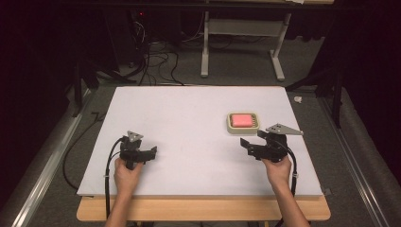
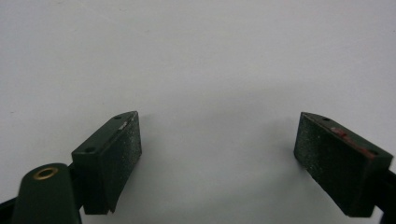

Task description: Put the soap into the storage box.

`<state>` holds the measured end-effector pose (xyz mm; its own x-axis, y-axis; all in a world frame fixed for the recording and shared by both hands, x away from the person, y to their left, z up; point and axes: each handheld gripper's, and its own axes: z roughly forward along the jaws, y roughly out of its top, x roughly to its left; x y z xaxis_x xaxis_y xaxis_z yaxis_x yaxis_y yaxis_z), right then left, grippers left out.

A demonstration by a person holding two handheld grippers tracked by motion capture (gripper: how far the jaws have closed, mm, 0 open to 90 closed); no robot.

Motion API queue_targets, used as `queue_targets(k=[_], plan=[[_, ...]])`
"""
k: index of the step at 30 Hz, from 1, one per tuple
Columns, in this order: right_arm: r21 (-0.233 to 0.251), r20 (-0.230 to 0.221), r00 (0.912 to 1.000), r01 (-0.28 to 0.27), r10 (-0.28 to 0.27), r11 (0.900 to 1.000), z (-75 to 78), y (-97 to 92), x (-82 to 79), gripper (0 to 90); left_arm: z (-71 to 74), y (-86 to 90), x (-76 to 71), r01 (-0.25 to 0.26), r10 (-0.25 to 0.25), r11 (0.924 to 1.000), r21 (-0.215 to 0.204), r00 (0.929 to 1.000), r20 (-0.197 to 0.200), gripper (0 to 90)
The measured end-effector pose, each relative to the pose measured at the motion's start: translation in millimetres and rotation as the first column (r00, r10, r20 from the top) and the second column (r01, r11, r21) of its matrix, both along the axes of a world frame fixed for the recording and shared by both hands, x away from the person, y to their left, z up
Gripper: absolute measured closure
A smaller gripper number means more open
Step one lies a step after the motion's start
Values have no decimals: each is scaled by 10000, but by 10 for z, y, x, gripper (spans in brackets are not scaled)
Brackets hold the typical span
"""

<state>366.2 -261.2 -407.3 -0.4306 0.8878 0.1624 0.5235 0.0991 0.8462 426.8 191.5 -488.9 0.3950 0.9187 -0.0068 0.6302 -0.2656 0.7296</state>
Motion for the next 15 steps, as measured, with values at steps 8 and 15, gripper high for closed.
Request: queue_targets(k=[8,15], plan=[[-23,-102,9999,-126,126,9999,-65,40,-36,184,1,0,0,1,-1,10000,7,10000,-14,153],[-38,-209,9996,-177,176,9998,-133,63,-49,185,1,0,0,0,0,10000,7,10000,-12,153]])
